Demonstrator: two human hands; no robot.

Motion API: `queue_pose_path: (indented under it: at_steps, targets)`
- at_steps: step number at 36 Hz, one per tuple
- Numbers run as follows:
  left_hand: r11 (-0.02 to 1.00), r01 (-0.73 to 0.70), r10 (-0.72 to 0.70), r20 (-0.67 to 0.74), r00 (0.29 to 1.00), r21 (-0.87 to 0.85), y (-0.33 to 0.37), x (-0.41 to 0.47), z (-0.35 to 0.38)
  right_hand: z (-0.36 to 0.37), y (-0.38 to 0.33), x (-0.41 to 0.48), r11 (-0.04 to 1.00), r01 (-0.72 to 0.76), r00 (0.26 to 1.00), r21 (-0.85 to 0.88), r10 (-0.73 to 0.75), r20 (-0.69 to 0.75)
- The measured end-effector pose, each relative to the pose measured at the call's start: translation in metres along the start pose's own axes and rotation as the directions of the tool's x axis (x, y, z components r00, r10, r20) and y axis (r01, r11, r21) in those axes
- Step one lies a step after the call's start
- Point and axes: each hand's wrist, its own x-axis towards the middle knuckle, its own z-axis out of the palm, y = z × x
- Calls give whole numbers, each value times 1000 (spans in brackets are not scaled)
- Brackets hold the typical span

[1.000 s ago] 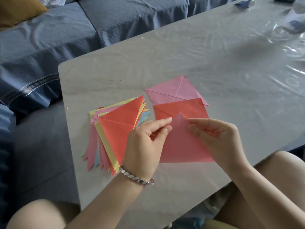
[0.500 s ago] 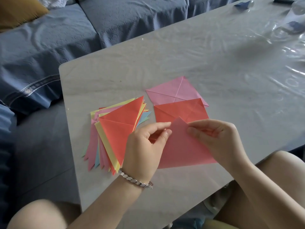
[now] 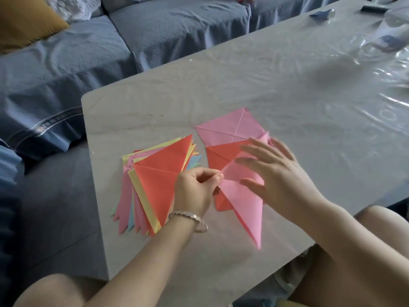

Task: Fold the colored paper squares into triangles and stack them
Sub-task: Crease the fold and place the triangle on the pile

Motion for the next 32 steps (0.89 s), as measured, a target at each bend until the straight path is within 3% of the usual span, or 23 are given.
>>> queue_pose_path:
  at_steps: [2,5,8,15,25,32]
  targets:
    - [989,113,-120,-77,990,-90,-12,10,2,13,-4,-9,999,26,999,36,-28,46]
    - [995,79,-68,-162,984,63,-31,20,2,35,-6,-28,999,44,973,19,-47,224]
    - [980,68,-37,-160,986,187,-41,22,3,53,-3,-47,999,52,941,-17,-43,336]
    - [944,5,52,-163,985,331,-46,24,3,71,23,-46,981,-135,939,-141,172,297]
    - [933,17,48,-171,984,359,-50,26,4,78,44,20,963,-217,906,-156,259,336]
    - [927,27,47,-187,981,374,-50,26,4,82,53,49,955,-257,923,-150,288,256]
